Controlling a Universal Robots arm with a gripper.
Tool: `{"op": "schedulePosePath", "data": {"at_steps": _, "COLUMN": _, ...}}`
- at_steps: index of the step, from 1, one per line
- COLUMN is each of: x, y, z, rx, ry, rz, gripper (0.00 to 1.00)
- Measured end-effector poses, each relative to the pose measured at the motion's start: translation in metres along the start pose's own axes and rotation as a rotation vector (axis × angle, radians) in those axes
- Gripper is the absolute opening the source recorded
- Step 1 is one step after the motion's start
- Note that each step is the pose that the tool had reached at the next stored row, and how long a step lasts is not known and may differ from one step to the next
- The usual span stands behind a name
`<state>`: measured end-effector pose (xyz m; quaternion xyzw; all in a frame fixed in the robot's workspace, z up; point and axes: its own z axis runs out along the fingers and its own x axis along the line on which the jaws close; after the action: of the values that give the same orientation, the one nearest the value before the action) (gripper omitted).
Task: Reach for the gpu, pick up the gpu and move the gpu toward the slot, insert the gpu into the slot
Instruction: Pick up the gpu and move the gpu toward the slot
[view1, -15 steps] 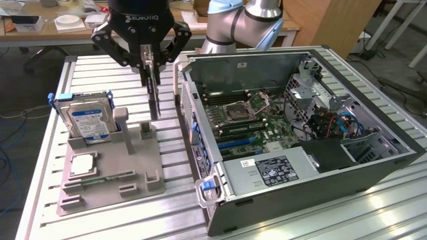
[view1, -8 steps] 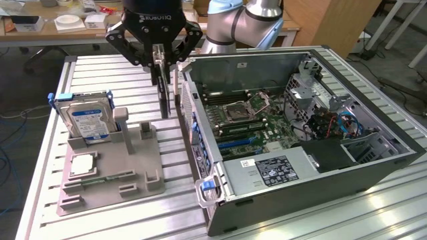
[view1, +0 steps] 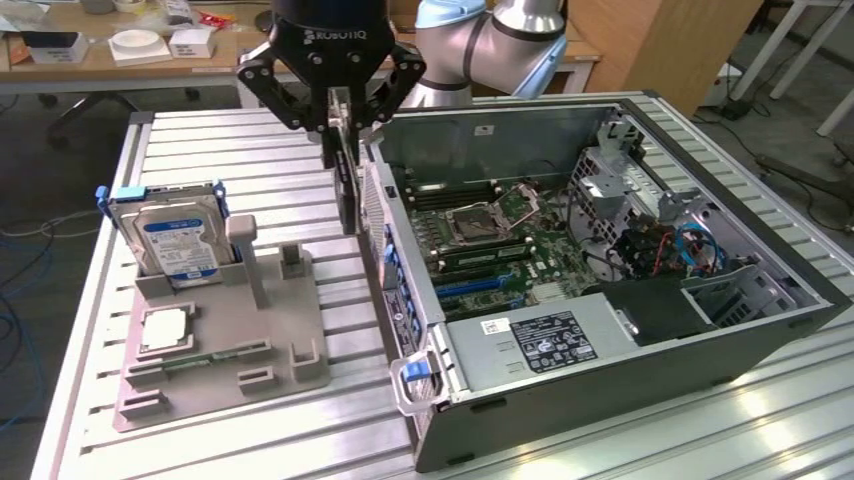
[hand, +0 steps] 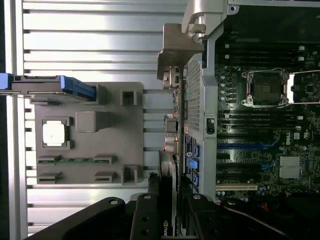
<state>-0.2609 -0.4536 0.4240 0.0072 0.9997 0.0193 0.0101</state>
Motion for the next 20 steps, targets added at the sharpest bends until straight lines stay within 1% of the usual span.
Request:
{"op": "schedulePosePath", "data": {"at_steps": 15, "x": -0.034, "y": 0.0005, "z": 0.0007, "rx": -0.0021, "ry": 0.0001, "rz": 0.000, "gripper": 0.26}}
{"op": "schedulePosePath", "data": {"at_steps": 20, "x": -0.043, "y": 0.0006, "z": 0.0009, "rx": 0.0004, "ry": -0.0001, "rz": 0.000, "gripper": 0.26}}
